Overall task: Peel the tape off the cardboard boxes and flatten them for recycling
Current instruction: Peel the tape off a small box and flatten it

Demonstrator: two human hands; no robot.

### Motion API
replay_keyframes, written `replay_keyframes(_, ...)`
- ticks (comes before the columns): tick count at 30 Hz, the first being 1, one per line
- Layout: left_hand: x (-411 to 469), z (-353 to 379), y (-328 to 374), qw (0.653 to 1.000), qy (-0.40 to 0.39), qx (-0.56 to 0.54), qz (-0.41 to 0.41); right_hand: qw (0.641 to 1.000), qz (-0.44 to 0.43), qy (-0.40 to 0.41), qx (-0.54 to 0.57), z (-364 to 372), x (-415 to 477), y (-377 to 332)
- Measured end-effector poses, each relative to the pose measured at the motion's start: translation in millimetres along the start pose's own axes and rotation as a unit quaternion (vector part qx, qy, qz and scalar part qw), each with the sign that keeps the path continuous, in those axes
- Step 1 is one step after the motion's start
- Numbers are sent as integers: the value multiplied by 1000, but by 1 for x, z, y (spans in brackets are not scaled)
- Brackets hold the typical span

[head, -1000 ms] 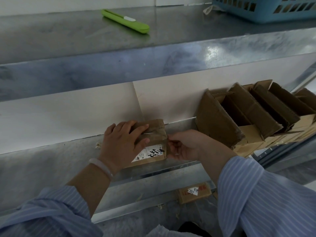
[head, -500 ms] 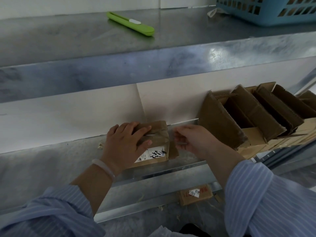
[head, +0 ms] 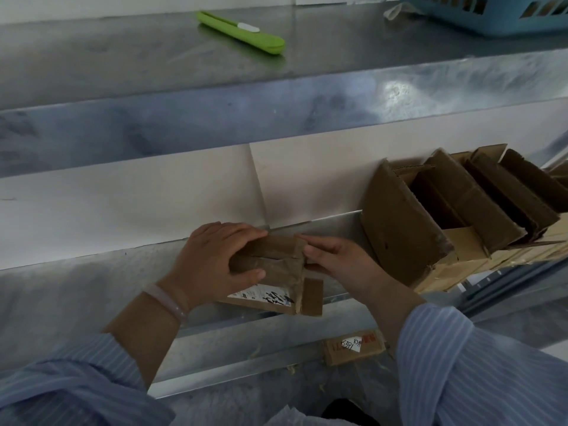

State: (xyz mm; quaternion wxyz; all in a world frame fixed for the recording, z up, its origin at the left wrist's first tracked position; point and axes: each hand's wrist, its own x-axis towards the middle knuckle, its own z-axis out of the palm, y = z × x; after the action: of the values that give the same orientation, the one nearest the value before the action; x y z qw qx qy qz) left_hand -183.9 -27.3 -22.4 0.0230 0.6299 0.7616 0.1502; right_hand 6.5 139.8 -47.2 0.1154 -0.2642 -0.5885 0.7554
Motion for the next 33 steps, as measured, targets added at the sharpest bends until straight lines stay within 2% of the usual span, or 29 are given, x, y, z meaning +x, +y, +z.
replay_keyframes(4, 0, 0, 0, 1000, 5, -6, 1, 999, -30, -10, -33, -3, 0, 3)
replay_keyframes(8, 0, -1, -1, 1000, 4, -18, -2, 984, -98, 58, -136, 3, 5, 8)
replay_keyframes(12, 2, -1, -4, 1000, 6, -26, -1, 931, -151, 65, -326, -5, 8, 6)
replay_keyframes(15, 4, 1, -5, 1000, 4, -29, -1, 895, -178, 56, -405, -8, 9, 4)
replay_keyframes(20, 4, 2, -7, 999, 5, -39, 1, 856, -235, 46, -459, -11, 7, 0)
replay_keyframes(26, 4, 2, -8, 999, 7, -42, 2, 814, -237, 35, -529, -15, 10, -4)
replay_keyframes(30, 4, 1, -8, 999, 2, -37, 5, 799, -246, 15, -548, -16, 10, -6)
replay_keyframes(33, 4, 0, -7, 999, 4, -37, 6, 783, -251, 29, -568, -14, 12, -7)
